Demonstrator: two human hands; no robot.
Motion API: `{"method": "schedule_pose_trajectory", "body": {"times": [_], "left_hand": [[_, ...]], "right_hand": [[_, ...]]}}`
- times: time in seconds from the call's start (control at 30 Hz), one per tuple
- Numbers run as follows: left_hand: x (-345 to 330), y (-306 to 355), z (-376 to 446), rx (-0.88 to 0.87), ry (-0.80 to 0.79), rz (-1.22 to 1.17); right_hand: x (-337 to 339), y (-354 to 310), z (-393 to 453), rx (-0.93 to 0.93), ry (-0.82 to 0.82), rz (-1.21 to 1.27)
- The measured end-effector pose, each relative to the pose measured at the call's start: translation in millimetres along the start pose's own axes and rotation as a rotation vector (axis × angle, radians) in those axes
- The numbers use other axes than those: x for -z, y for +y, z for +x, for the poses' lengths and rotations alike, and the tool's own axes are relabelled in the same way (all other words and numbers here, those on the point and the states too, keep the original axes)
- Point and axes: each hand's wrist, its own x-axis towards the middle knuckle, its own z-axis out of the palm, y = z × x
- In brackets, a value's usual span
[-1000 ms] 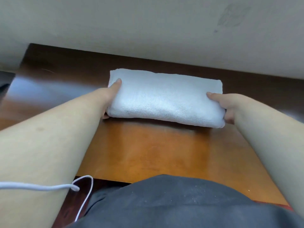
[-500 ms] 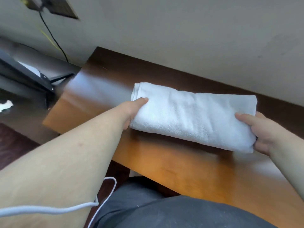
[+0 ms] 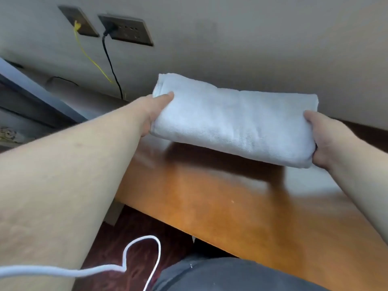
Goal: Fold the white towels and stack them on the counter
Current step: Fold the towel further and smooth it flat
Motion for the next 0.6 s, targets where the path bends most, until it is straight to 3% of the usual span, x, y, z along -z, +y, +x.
{"method": "schedule_pose_trajectory", "body": {"times": [0.27, 0.47, 0.6], "left_hand": [[38, 13, 96, -0.04, -0.022, 0.078], [40, -2, 144, -0.022, -0.079, 0.135], [36, -16, 163, 0.013, -0.087, 0.115]], "right_hand": [[-72, -2, 28, 0.015, 0.106, -0.042], [-88, 17, 42, -0.003, 0.105, -0.072], [-92, 25, 49, 0.052, 0.192, -0.135]]}}
